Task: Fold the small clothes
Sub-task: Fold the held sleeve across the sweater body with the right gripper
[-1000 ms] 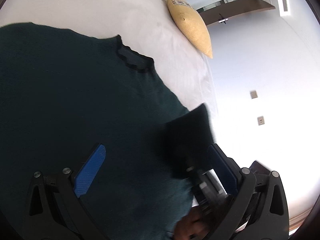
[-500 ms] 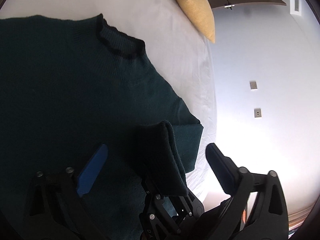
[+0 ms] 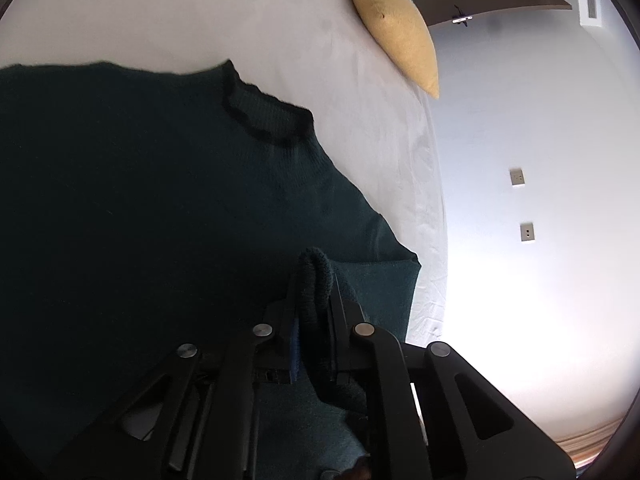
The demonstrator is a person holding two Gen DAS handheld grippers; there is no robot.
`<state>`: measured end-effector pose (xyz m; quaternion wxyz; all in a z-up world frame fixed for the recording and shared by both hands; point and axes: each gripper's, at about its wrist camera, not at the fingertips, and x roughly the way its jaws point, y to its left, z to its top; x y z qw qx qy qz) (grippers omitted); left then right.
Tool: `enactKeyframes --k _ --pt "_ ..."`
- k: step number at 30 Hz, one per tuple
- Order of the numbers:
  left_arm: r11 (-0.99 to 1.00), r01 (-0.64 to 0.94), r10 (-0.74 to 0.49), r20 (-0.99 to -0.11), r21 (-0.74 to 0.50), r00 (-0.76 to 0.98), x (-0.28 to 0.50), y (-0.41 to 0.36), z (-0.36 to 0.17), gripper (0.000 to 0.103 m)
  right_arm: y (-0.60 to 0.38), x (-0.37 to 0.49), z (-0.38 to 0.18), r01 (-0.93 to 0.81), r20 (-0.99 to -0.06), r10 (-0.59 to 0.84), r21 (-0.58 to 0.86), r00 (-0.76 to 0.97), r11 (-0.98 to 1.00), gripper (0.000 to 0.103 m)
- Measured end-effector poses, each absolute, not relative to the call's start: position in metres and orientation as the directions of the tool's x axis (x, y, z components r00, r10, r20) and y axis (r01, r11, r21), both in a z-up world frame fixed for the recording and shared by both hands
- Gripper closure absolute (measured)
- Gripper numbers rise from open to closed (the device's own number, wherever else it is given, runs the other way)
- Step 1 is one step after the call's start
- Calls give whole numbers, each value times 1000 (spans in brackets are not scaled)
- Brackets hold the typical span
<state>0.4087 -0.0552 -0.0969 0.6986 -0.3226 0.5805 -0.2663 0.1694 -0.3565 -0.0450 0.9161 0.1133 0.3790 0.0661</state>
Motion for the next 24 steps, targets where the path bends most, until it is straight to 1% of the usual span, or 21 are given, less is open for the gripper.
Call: enactKeyframes --k 2,3,6,8,10,12,14,17,19,24 --pt "677 3 -718 -659 -736 224 412 -37 -89 95 -395 150 -43 36 -635 249 401 731 915 30" --pt "684 -2 -708 -664 -730 239 413 -28 -86 95 -419 140 -45 89 -617 264 479 741 873 30" --pt "694 -28 -688 -674 -719 268 412 0 -79 95 -489 112 -64 271 -574 271 684 773 677 27" --pt "692 -55 -679 -675 -720 289 412 18 -79 95 -522 102 -82 349 -554 286 769 781 536 27" --pt "680 -74 -681 -666 -729 305 408 34 -78 95 -535 101 -91 346 -503 339 835 795 427 27" --pt "676 -88 -676 -664 -731 322 410 42 -80 95 -535 110 -88 315 -461 363 863 810 395 22" --pt "691 -88 -661 -676 -718 327 411 52 -78 95 -529 124 -91 300 -439 392 880 808 368 20" --pt "703 -90 -648 -688 -705 327 415 56 -81 95 -526 151 -100 314 -428 432 897 794 311 19" --pt "704 -91 -649 -689 -705 322 419 54 -90 95 -522 167 -104 323 -424 457 902 782 286 17" --pt "692 -75 -671 -678 -718 301 423 34 -110 95 -519 181 -110 321 -396 500 918 771 232 15"
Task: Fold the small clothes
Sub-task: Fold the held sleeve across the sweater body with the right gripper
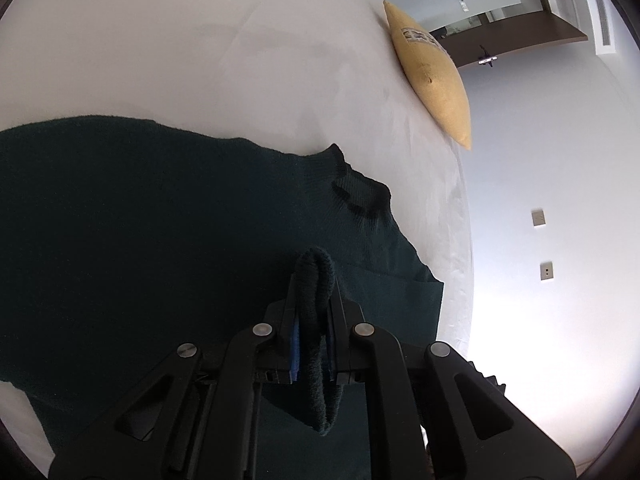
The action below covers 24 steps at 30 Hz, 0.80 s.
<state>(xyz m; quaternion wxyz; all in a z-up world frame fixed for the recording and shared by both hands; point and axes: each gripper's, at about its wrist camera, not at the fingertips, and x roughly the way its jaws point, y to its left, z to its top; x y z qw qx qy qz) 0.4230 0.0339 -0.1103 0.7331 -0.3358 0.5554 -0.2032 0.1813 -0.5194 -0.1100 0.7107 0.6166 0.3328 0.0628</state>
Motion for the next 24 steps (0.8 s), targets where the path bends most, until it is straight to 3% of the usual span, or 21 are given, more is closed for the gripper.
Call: enactKeyframes --k 5,7,11,24 --pt "686 -62 -680 -669 -725 300 419 25 -105 95 -513 178 -108 326 -363 541 930 759 167 15" --pt "680 -63 -685 -663 -731 301 417 24 -103 95 -512 181 -109 346 -403 527 915 749 207 15" --pt "677 -53 -691 -658 -734 299 412 25 -97 95 -520 188 -125 375 -418 497 908 761 189 26" --pt "678 -82 -687 -669 -730 284 410 26 -117 95 -556 184 -119 297 -385 449 920 806 256 33"
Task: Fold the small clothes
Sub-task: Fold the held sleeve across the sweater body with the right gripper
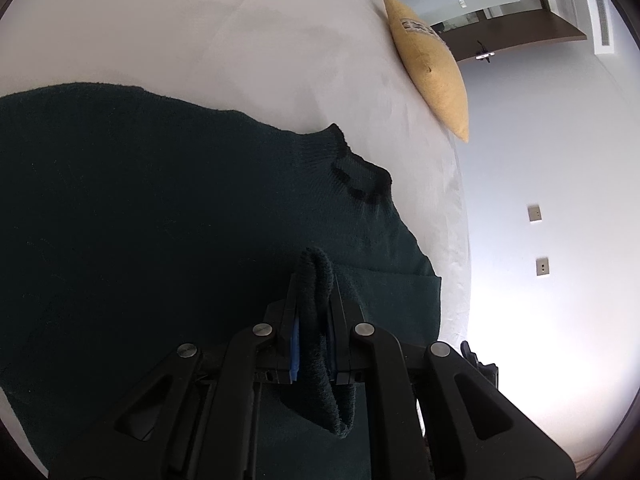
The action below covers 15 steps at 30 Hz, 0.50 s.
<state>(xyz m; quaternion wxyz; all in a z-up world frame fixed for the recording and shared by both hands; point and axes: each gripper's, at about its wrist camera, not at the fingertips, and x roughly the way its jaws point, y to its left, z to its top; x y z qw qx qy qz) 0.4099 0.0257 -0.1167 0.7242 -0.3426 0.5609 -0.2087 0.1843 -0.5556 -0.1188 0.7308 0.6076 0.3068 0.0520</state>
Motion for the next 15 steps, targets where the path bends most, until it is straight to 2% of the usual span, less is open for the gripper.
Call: enactKeyframes --k 2,7,12,15 --pt "678 -98 -682 -673 -729 286 411 32 -123 95 -552 184 -116 290 -400 448 910 799 296 33" --pt "667 -120 -684 -668 -735 294 413 45 -134 95 -559 177 -122 270 -356 451 931 818 246 39" --pt "660 -100 -686 -652 -744 321 422 47 -125 95 -554 174 -120 272 -387 453 914 803 301 39" --pt "664 -78 -686 -648 -743 332 425 49 -120 95 -558 176 -124 288 -384 453 920 805 267 40"
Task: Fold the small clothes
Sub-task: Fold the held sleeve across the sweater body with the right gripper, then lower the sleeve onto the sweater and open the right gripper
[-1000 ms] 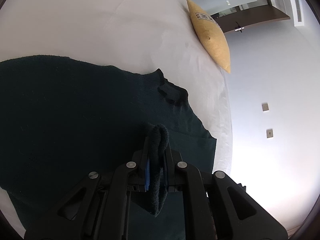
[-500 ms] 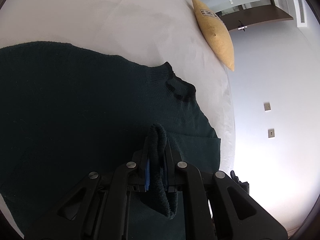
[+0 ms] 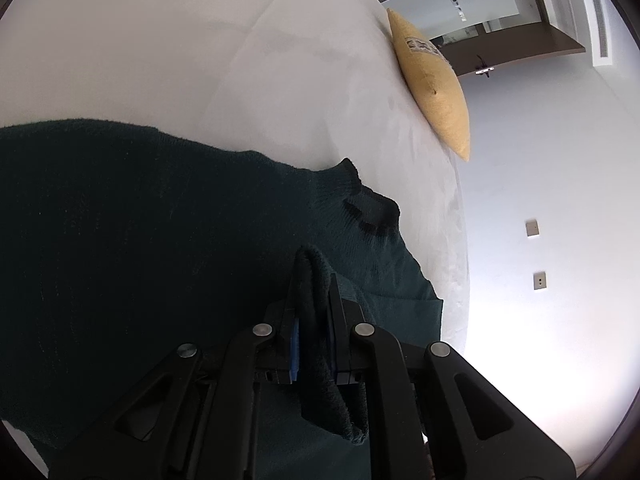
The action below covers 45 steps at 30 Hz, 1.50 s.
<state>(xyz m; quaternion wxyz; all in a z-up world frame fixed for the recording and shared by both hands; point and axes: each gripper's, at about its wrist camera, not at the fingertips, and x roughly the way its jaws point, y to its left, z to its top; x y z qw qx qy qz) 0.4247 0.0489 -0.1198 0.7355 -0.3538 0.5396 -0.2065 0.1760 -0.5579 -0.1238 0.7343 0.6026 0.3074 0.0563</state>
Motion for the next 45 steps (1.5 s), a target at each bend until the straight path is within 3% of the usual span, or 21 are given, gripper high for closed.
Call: enactKeyframes --k 6,14,17,24,28,30,33,37,41,45 --pt "647 -83 -693 -631 -758 348 428 55 -128 95 -557 176 -126 280 -386 452 916 804 286 43" --pt "572 55 -751 -495 -819 436 412 60 -102 95 -559 173 -130 272 -388 455 914 802 301 51" --pt "667 -33 -684 -629 -744 370 416 59 -121 95 -558 173 -129 274 -396 453 910 799 311 51" --pt "646 -149 -691 -657 -748 303 416 76 -145 91 -555 173 -123 277 -418 462 898 782 343 51" --pt "716 -183 -599 -727 -674 335 418 103 -127 91 -557 168 -117 287 -433 469 891 770 352 50" --pt "738 -208 -544 -749 -641 379 415 122 -113 91 -558 164 -112 294 -443 469 886 764 357 44" --pt "820 -115 -465 -770 -561 438 410 111 -78 91 -559 156 -98 305 -466 469 873 750 379 40" --pt "855 74 -494 -763 -513 416 410 44 -57 91 -567 154 -63 236 -408 452 890 793 390 40" --pt "866 160 -499 -791 -475 354 408 -2 -81 91 -570 187 -41 168 -377 472 889 797 426 30" --pt "875 148 -484 -814 -461 323 393 -6 -114 91 -565 235 -53 167 -424 533 871 732 463 30"
